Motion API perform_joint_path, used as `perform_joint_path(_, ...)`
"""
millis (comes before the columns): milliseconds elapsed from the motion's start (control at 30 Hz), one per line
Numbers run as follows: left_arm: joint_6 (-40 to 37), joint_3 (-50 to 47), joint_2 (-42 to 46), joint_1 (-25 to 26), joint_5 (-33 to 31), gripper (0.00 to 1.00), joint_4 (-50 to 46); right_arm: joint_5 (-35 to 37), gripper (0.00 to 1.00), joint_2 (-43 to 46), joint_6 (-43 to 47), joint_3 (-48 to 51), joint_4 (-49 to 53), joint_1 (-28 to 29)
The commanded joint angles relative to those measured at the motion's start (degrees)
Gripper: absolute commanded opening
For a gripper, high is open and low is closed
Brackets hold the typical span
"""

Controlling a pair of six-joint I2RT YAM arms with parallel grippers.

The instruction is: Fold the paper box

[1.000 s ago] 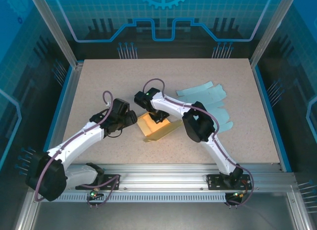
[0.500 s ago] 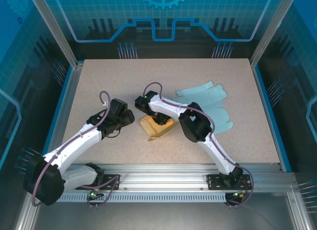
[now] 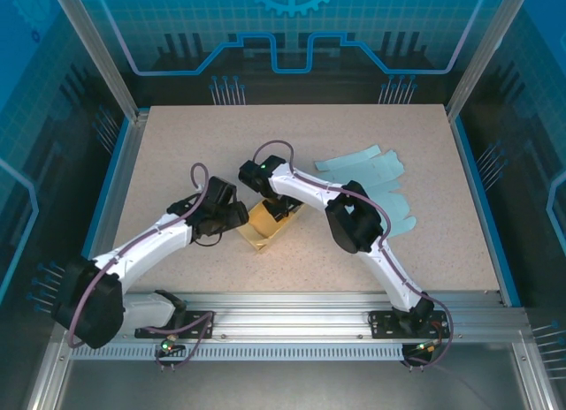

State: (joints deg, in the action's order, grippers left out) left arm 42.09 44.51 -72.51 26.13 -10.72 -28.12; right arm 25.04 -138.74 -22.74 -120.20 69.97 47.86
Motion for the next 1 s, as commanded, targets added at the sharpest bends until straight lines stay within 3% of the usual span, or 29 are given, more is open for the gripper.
perform_joint_path(0, 0.32, 1.73, -2.58, 0.84, 1.60, 0.70, -2.02, -2.23, 0.58, 1.73, 1.26, -2.05, -0.28, -0.57)
perform_joint_path(300, -5.44, 6.19, -4.66, 1.16, -3.45, 0.73, -1.68, -4.27, 0.67, 7.72, 5.12, -2.72, -3.25, -0.66)
perform_joint_path(533, -9.26, 7.75, -8.85, -2.24, -4.93, 0.63, 0.51, -1.02, 0.66, 18.29, 5.74, -1.76, -4.87, -0.32)
perform_joint_path(700, -11.04, 6.43, -10.75, -6.28, -4.56, 0.53, 2.88, 4.27, 0.62, 31.92, 2.44, 9.03, -8.67, 0.41)
perform_joint_path(867, -12.19, 5.40, -14.22, -6.97, -2.27, 0.48, 3.60, 10.14, 0.59, 46.84, -7.74, 26.91, -11.29, 0.15)
perform_joint_path(967, -12.03, 3.70, -14.85, -6.97, 0.06, 0.47, 4.06, 9.67, 0.59, 55.03, -14.91, 38.02, -12.43, -0.68)
